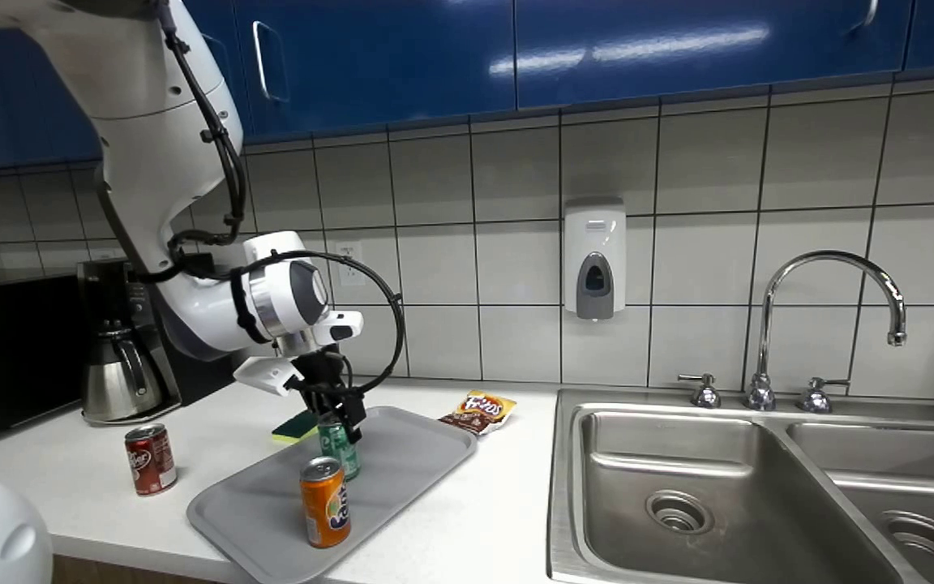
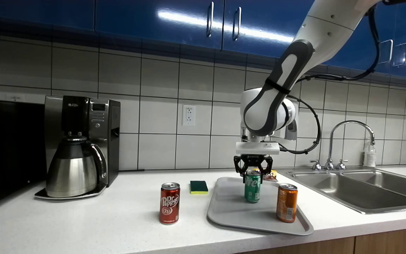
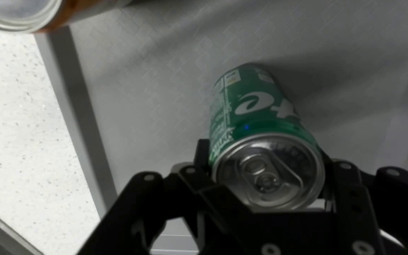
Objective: Pick up the green sprite can and put it on the counter to the left of the gray tray, pick up the brown dr pepper can and put it on the counter to the right of the gray tray, pick up the orange fanta can and put it on the counter to the right of the gray tray
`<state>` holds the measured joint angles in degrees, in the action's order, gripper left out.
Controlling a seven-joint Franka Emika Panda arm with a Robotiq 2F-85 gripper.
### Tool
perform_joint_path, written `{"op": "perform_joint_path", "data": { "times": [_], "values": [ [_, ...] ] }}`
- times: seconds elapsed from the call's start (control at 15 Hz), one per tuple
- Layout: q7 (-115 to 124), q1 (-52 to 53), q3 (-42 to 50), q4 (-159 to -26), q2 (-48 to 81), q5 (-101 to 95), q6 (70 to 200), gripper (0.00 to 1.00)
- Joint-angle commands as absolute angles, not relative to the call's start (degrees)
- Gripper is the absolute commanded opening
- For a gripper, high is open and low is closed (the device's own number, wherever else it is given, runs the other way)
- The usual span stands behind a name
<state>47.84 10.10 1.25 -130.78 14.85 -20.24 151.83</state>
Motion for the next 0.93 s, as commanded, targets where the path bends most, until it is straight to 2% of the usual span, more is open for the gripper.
{"op": "perform_joint_path", "data": {
  "times": [0.0,0.87],
  "values": [
    [47.0,10.1,2.3,-133.0,11.3,-19.1,153.0,0.38],
    [48.2,7.4,6.5,-133.9,8.7,-19.6,154.3,0.38]
  ]
}}
